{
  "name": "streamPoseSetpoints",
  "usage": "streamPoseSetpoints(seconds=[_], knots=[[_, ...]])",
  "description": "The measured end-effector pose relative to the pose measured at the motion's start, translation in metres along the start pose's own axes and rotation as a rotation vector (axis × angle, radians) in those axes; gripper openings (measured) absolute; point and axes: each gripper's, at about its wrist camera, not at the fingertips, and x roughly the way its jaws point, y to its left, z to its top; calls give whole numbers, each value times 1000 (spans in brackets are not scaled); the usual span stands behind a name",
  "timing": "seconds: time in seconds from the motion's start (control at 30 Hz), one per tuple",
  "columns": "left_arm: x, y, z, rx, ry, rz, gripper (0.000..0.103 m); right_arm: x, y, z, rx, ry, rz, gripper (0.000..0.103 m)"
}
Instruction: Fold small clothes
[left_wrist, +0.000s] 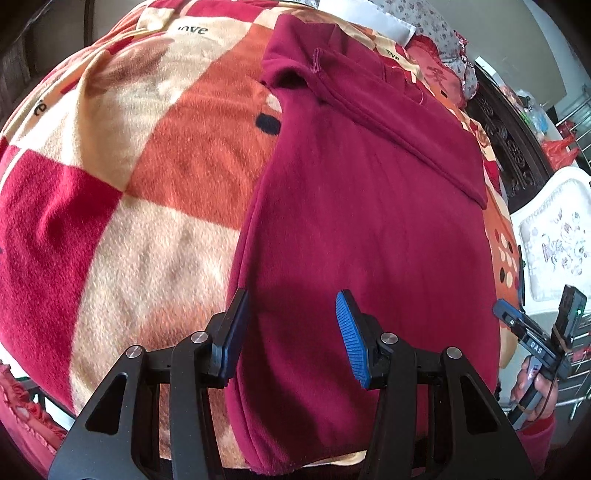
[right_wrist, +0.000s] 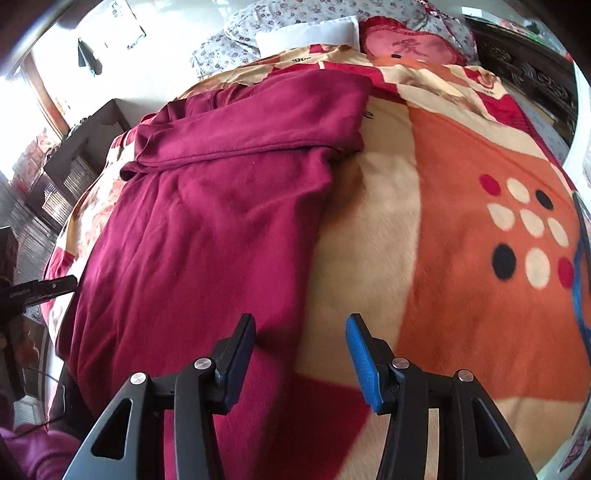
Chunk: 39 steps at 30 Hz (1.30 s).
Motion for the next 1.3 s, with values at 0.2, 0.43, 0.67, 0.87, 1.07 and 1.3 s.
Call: streamPoseSetpoints(seconds=[0.2,0.43,0.67,0.87,1.07,1.3], knots=[[1,4,-8,-4,27,-17,48,-16,-13,-23,53,15,57,58],[-1,9,-19,6,54,-38,48,-20,-19,-40,119,34,140,58],[-3,12,-26,0,72,-71,52,-11,5,-41,75,67,233,59],[0,5,-28,17,71,-65,60,-10,10,-41,73,46,252,59],[8,-8,-28,33,70,-54,76,-11,5,-48,49,34,286,60],[12,-15,-26,74,93,-45,76,-14,-2,-52,59,34,339,60]])
